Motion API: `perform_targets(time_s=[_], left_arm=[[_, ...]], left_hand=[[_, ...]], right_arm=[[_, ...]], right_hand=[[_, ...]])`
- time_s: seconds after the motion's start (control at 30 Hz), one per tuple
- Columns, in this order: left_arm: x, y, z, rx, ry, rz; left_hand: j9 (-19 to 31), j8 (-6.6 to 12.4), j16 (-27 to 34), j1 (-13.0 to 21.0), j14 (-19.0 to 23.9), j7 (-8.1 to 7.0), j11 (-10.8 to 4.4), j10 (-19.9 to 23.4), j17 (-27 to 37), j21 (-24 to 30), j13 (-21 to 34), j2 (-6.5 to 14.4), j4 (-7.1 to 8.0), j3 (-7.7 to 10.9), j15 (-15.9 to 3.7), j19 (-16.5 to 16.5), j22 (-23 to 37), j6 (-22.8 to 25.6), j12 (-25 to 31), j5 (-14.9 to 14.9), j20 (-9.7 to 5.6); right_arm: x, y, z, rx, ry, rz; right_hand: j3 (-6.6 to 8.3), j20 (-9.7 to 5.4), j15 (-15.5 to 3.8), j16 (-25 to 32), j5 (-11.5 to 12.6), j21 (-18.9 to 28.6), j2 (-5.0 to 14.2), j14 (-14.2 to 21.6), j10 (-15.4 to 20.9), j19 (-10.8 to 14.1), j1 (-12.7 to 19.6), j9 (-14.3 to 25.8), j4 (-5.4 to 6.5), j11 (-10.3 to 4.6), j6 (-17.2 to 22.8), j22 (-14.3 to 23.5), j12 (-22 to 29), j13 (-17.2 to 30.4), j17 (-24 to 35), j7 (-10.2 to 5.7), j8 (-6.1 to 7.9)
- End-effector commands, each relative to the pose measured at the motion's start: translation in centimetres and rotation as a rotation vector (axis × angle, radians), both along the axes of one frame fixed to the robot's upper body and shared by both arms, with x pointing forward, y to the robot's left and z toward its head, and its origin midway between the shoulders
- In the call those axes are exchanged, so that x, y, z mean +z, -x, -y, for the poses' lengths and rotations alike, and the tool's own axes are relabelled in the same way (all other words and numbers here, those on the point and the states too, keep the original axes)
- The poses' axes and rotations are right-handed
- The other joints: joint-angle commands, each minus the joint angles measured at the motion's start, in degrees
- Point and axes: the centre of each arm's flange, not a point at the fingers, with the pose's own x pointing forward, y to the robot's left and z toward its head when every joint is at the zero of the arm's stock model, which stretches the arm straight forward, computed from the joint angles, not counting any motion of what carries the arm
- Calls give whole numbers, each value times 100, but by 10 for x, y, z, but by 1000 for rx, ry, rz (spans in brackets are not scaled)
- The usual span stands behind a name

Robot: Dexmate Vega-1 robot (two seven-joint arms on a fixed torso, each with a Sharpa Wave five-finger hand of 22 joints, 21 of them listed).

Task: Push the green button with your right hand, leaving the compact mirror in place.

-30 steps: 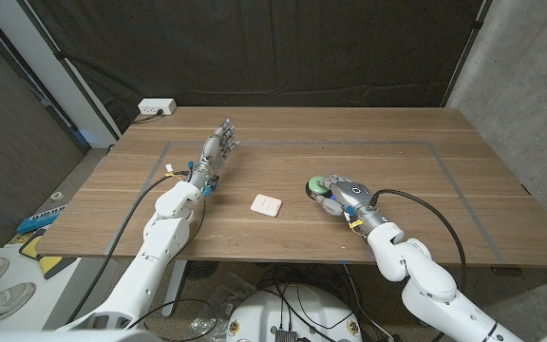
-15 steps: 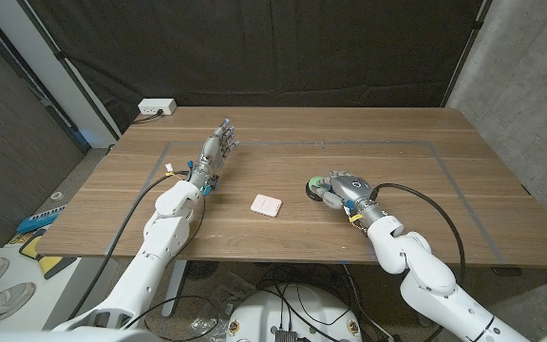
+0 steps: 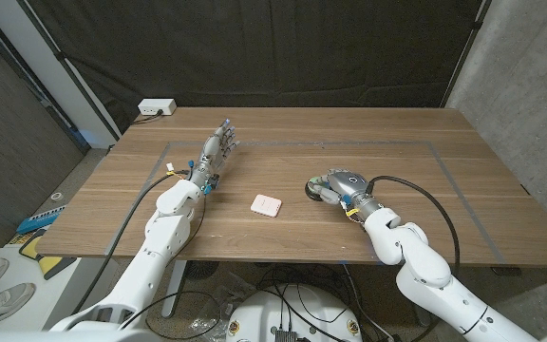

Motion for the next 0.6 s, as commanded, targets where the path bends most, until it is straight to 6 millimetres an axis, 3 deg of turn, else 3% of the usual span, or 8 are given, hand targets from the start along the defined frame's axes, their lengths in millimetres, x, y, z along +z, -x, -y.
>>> perform_targets(time_s=[0.03, 0.3, 0.6], left_arm=[[-1, -4, -2, 5, 0, -10], [0, -6, -3, 10, 0, -14], [2, -11, -1, 9, 0, -16]], left_hand=[[18, -23, 40, -6, -52, -2, 3, -49, 12, -26, -2, -40, -17, -25, -148, -5, 20, -40, 3, 6, -19], [18, -24, 39, -19, -60, 3, 11, -57, 12, -30, -3, -45, -14, -35, -153, -10, 21, -45, 3, 10, -24], [18, -29, 36, -31, -74, 11, -5, -100, 13, -38, -3, -50, -9, -44, -151, -26, 21, -61, -12, 13, -28]], right_arm=[[-12, -16, -4, -16, 41, -110], [-15, -24, -6, -25, 53, -166], [-16, -31, -5, -48, 73, -198]], right_hand=[[4, -11, -172, -8, -18, 22, 16, 129, 268, 76, -181, 33, 158, 44, 316, 29, 55, 7, 2, 69, 22], [-19, 2, -254, -7, 10, 42, -21, 373, 686, 156, -384, 29, 371, 134, 746, 30, 127, 2, -20, 144, 43], [-39, -11, -306, -24, 62, 67, -71, 897, 1711, 305, -723, 19, 602, 235, 1843, 26, 281, -8, -50, 264, 121]])
